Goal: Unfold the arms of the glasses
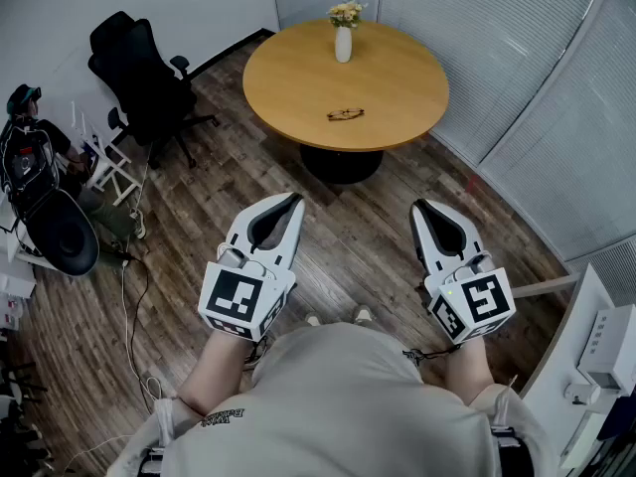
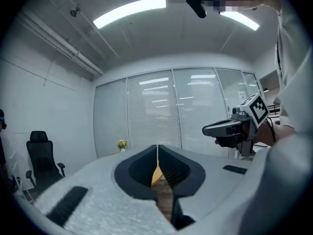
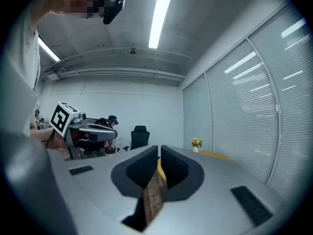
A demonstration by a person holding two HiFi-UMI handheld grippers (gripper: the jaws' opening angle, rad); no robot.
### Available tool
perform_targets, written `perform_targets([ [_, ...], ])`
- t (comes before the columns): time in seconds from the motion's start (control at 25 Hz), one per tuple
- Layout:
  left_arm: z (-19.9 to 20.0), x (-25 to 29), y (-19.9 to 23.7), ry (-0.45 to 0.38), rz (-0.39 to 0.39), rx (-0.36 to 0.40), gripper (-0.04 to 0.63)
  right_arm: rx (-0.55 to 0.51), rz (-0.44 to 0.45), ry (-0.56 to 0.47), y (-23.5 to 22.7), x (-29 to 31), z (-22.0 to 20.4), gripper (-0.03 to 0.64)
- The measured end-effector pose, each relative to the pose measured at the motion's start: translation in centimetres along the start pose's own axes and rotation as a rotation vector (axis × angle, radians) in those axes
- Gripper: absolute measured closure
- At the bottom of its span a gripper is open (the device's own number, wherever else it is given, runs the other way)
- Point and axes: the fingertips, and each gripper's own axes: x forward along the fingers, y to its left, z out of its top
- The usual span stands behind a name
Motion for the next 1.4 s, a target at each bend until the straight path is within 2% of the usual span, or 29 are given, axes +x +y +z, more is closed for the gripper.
perform_targets([
  [0.2, 0.1, 1.9, -0.7, 0.006, 0.002, -0.001, 0.566, 0.042, -0.016, -0.005, -2.6, -0.1, -0.3, 0.577],
  [0.52, -0.2, 4.2, -2.2, 0.032, 0.016, 0.021, 0.566, 0.050, -0.003, 0.004, -5.2, -0.5, -1.0, 0.576],
  [0.72, -0.1, 5.6, -3.5, 0.046, 0.026, 0.024, 0.566, 0.057, 0.026, -0.001, -6.7, -0.6, -1.1, 0.577],
  [1.4, -1.3, 9.1, -7.1, 0.090, 0.135, 0.011, 0.566, 0.066, 0.130, 0.005, -11.7, -1.8, -2.8, 0.577],
])
